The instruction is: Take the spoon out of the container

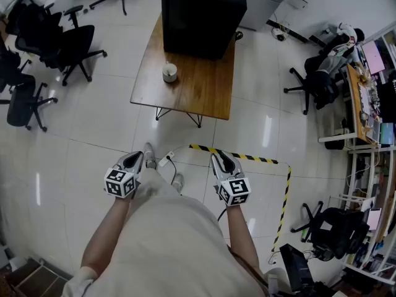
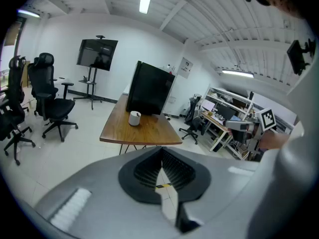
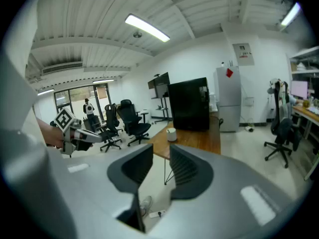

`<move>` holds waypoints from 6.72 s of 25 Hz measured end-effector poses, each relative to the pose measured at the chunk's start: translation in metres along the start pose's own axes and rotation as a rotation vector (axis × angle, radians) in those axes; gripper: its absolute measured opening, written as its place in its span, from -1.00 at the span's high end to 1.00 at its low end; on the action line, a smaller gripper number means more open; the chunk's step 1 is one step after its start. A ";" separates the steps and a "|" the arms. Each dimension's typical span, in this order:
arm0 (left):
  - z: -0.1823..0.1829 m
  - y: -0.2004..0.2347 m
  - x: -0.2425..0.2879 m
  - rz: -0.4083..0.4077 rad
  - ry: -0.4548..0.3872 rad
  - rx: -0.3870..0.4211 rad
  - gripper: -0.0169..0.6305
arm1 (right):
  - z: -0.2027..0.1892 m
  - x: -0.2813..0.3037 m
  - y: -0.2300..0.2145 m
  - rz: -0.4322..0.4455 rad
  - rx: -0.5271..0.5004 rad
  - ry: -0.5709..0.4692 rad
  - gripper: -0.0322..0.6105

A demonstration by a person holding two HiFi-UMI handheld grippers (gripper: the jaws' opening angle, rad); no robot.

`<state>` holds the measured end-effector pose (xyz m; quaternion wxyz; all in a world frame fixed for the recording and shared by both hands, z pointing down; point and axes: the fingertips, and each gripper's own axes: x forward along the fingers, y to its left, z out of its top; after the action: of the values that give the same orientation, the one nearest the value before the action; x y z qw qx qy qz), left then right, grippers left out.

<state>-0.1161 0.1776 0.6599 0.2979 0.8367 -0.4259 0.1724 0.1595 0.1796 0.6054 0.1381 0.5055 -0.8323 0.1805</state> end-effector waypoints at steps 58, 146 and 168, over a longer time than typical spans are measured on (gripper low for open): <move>0.199 0.159 0.144 -0.125 0.018 0.024 1.00 | 0.093 0.346 -0.016 0.075 -0.217 0.282 0.59; 0.221 0.151 0.196 0.030 0.129 0.061 1.00 | -0.068 0.433 -0.180 0.019 0.666 0.373 0.77; 0.217 0.161 0.186 0.055 0.101 0.052 1.00 | -0.106 0.433 -0.160 0.023 0.344 0.600 0.37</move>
<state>-0.1324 -0.1506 0.6519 0.2923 0.8224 -0.4287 0.2335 0.1121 -0.1847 0.9051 0.2873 0.4363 -0.7178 0.4603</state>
